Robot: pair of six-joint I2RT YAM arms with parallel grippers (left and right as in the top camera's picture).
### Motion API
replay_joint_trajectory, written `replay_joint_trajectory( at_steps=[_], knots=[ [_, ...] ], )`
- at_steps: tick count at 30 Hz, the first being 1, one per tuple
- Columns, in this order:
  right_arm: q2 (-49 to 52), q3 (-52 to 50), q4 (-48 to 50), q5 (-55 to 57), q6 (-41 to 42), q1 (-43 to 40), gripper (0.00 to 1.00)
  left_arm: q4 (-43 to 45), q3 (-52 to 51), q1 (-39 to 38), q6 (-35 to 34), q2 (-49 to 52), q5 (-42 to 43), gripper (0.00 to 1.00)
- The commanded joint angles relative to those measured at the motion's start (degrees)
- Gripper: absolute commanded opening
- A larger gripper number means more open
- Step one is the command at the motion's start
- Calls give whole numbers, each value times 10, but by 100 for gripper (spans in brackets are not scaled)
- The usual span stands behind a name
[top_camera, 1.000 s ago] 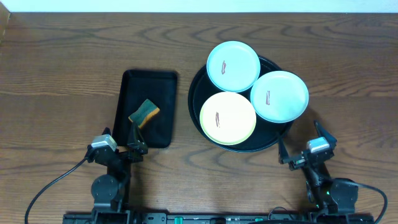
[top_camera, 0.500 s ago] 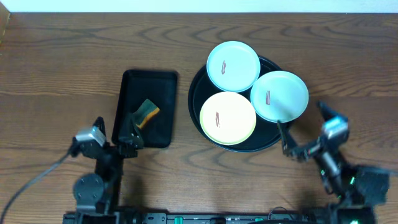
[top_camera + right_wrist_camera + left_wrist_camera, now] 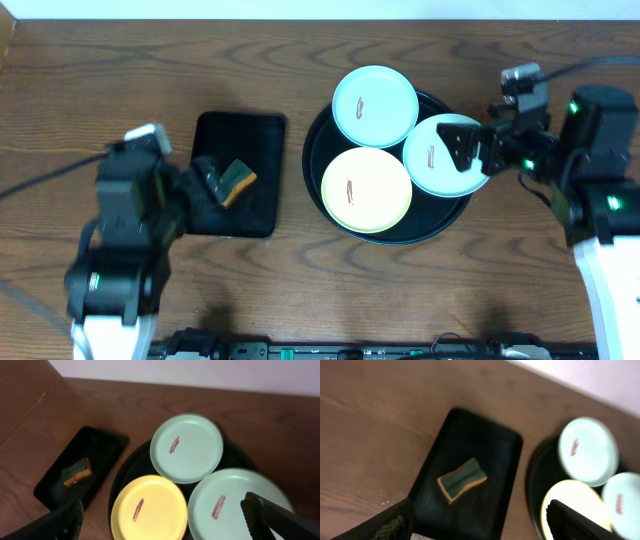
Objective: Clean dirty plates on tray and stack at the side
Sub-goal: 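Reach left gripper to sponge and right gripper to yellow plate edge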
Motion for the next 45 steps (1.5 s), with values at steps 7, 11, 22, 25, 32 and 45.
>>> replay_joint_trajectory(
  at_steps=[7, 11, 22, 25, 32, 45],
  knots=[
    [64, 10, -29, -75, 35, 8, 99, -5, 9, 2, 7, 174, 31, 85],
    [64, 10, -28, -76, 35, 15, 99, 9, 9, -7, 61, 275, 31, 77],
    [65, 10, -30, -75, 35, 35, 99, 120, 9, -31, 214, 484, 6, 53],
    [65, 10, -36, -75, 35, 36, 99, 137, 9, -31, 214, 506, 1, 49],
    [65, 10, -37, -75, 35, 36, 99, 122, 10, -31, 185, 514, 25, 8],
    [65, 10, -37, -66, 35, 36, 99, 22, 35, -31, 80, 409, 25, 42]
  ],
)
